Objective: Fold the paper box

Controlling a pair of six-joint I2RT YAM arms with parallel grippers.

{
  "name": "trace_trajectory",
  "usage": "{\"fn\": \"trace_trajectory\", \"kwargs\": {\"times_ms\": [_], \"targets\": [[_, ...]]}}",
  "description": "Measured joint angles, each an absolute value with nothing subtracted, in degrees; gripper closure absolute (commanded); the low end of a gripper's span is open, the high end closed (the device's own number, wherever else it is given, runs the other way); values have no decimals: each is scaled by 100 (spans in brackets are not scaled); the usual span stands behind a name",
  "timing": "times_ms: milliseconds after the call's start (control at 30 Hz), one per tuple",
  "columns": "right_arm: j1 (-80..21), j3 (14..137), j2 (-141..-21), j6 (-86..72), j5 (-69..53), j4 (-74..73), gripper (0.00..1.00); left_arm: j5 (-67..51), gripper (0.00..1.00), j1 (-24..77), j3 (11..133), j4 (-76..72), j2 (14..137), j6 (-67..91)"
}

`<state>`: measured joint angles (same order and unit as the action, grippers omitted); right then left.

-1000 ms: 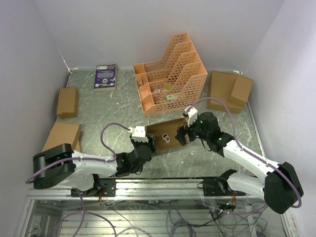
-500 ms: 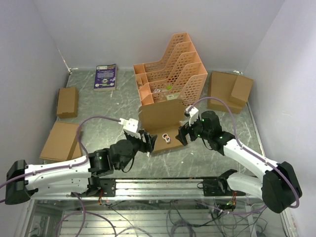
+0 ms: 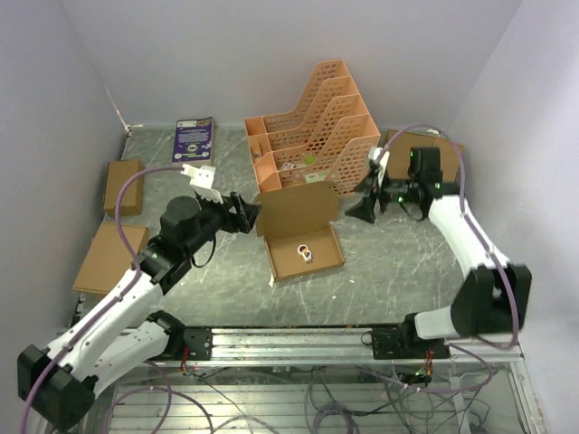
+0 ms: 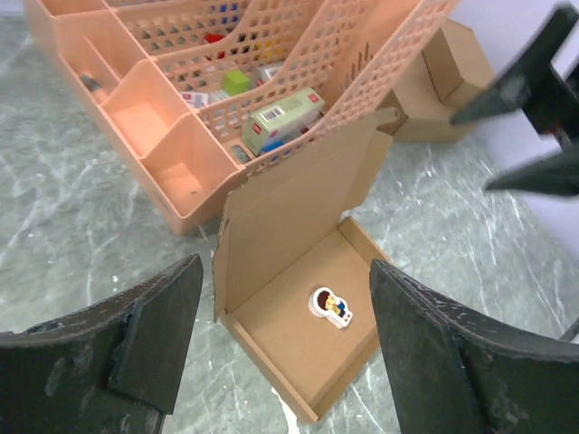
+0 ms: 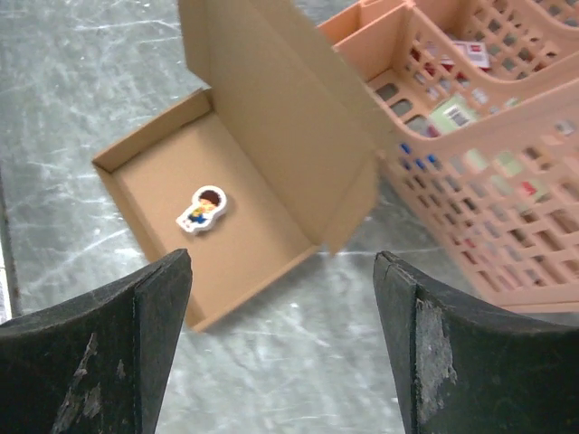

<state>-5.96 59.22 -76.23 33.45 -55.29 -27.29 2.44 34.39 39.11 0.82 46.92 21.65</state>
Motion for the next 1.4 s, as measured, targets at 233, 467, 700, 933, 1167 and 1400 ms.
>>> {"fn": "trace_trajectory", "kwargs": {"times_ms": [233, 467, 700, 933, 1167, 1400], "targets": [[-141, 7448, -9369, 4984, -6125, -4506, 20, -1717, 22, 2281, 3741, -360, 5601, 2204], [-158, 7773, -9920, 4928, -6383, -4606, 24, -2281, 28, 2128, 3677, -856, 6193, 1737], [-360, 7789, -10189, 4340, -6412, -3900, 26, -2390, 29, 2091, 3634, -1120, 6858, 1420], [-458, 7946, -10381, 3933, -6416, -3374, 31, -2292, 42, 2016, 3649, -1129, 7076, 1177], [-489, 8206, -10707, 3977, -6453, -3420, 36, -2707, 60, 1931, 3649, -1420, 7439, 843], [-565, 8294, -10755, 3994, -6383, -3503, 52, -3124, 72, 1931, 3785, -1610, 7673, 537]]}}
